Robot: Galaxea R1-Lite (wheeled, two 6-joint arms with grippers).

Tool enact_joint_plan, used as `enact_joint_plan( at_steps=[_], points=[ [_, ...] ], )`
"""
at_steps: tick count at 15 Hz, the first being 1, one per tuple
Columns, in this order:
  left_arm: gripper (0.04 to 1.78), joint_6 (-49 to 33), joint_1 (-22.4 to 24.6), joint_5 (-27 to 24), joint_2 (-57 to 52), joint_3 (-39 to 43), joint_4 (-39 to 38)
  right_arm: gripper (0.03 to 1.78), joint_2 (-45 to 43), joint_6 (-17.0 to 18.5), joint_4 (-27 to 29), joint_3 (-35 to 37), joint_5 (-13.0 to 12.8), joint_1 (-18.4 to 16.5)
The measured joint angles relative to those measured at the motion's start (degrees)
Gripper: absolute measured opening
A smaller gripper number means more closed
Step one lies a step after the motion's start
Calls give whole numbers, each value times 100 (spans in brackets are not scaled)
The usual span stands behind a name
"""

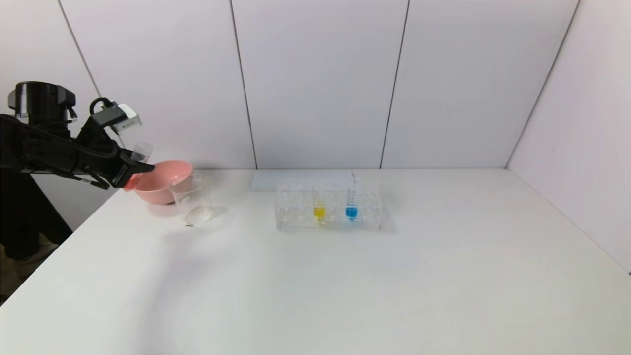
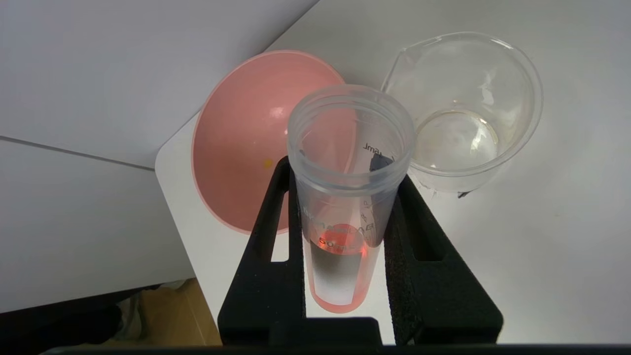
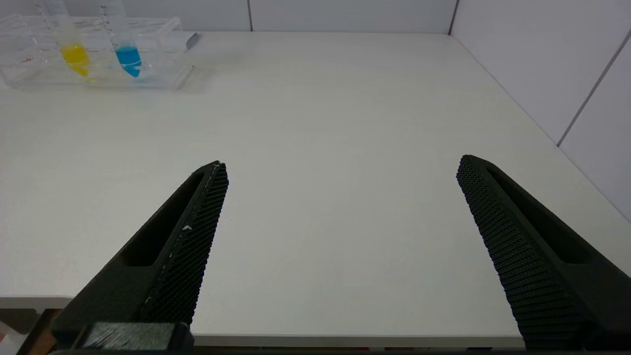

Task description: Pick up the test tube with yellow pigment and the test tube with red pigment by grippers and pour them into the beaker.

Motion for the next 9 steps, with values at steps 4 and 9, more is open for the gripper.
enact_joint_plan(
  at_steps=[4,9],
  points=[
    [47,55,-35,-61,9,20,96,170,0,0,0,0,0,0],
    [47,336,-38,-117,-29,-55,201,170,0,0,0,0,-4,2]
  ],
)
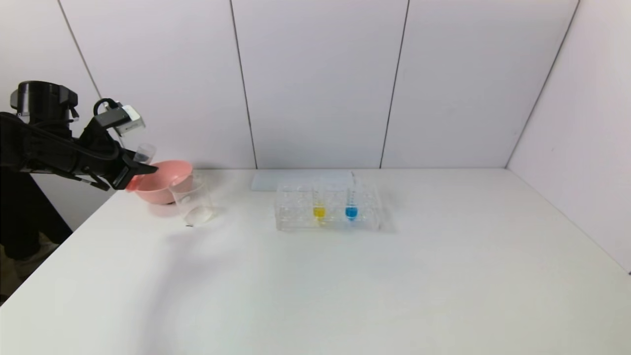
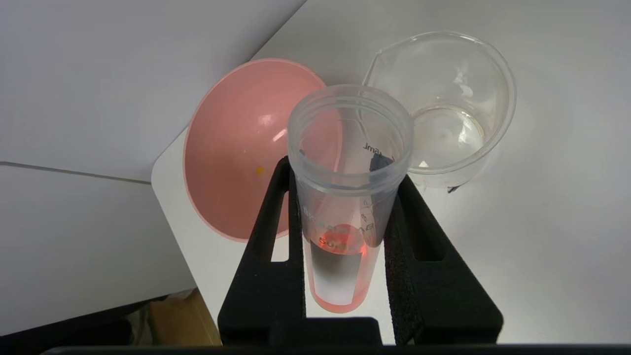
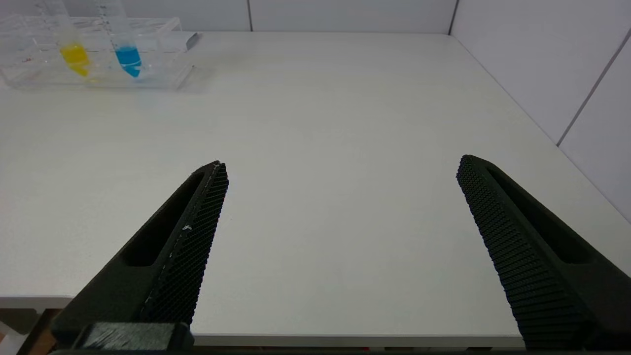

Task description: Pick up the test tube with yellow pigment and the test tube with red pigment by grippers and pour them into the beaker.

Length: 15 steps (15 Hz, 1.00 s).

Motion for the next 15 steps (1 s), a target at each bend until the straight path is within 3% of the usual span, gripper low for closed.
enact_joint_plan(
  at_steps=[5,10,15],
  points=[
    [47,364,2,-182,-4,-190,226,170,0,0,0,0,2,0],
    [47,1239,9,-187,99,-873,1441,170,0,0,0,0,2,-5],
    [47,1545,68,-190,117,-981,1535,170,0,1,0,0,0,0]
  ],
)
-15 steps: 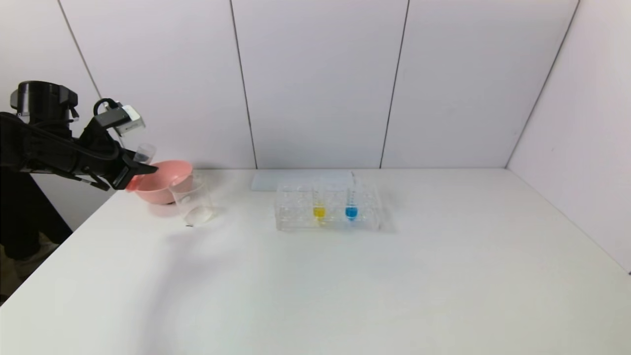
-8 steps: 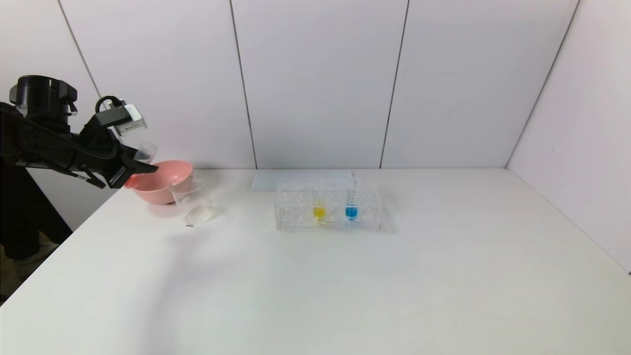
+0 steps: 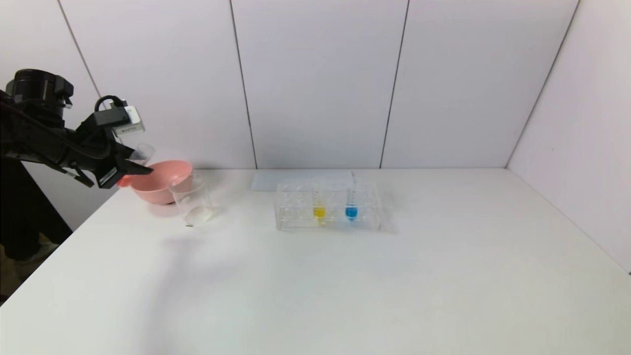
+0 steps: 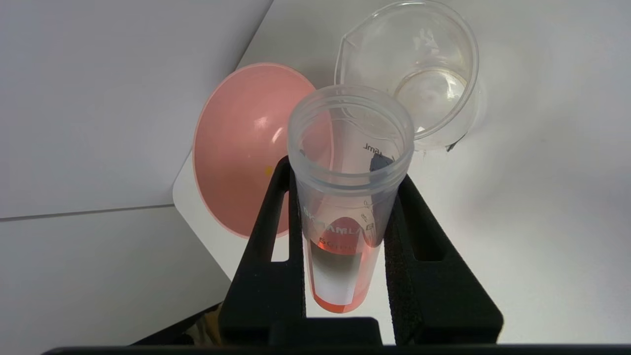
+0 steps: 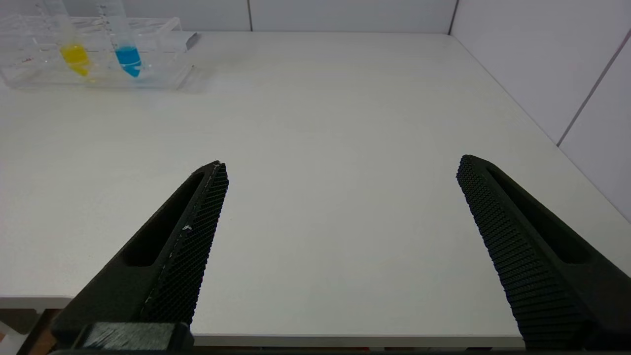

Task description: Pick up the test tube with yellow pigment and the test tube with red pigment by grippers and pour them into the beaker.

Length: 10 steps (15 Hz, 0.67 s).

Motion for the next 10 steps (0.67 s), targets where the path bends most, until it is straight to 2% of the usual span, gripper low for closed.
enact_joint_plan(
  at_steps=[5,10],
  points=[
    [47,346,-7,1,95,-41,28,170,0,-1,0,0,0,-2],
    [47,779,-94,45,277,-477,577,170,0,-1,0,0,2,-2]
  ],
)
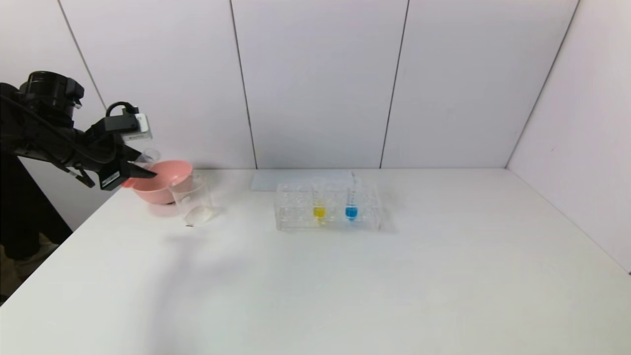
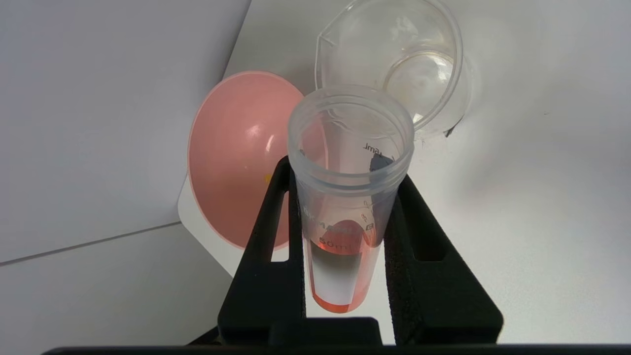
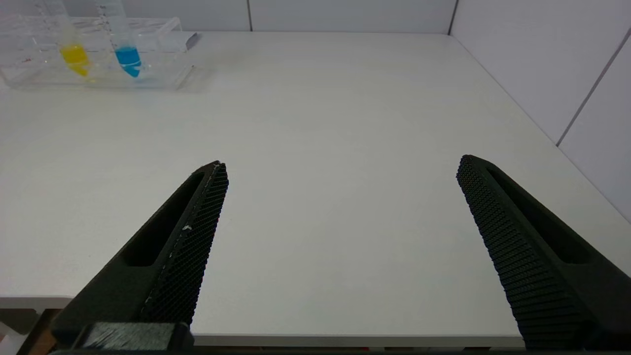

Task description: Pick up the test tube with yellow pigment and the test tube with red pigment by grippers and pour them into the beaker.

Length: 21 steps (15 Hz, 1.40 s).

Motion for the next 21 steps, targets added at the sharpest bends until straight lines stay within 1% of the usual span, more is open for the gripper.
enact_joint_plan(
  at_steps=[3,8,12,14,18,21],
  points=[
    [47,116,-79,5,90,-165,22,170,0,0,0,0,-2,0],
    [47,444,-121,13,276,-542,428,170,0,-2,-2,0,-2,5],
    [47,635,-156,27,346,-610,450,170,0,0,0,2,0,2],
    [47,825,-160,124,367,-631,461,170,0,0,-2,2,0,0],
    [47,1257,-162,625,468,-1041,1167,170,0,0,0,2,1,-2],
    [47,1315,-165,761,579,-1198,1251,170,0,0,0,0,-2,0]
  ],
)
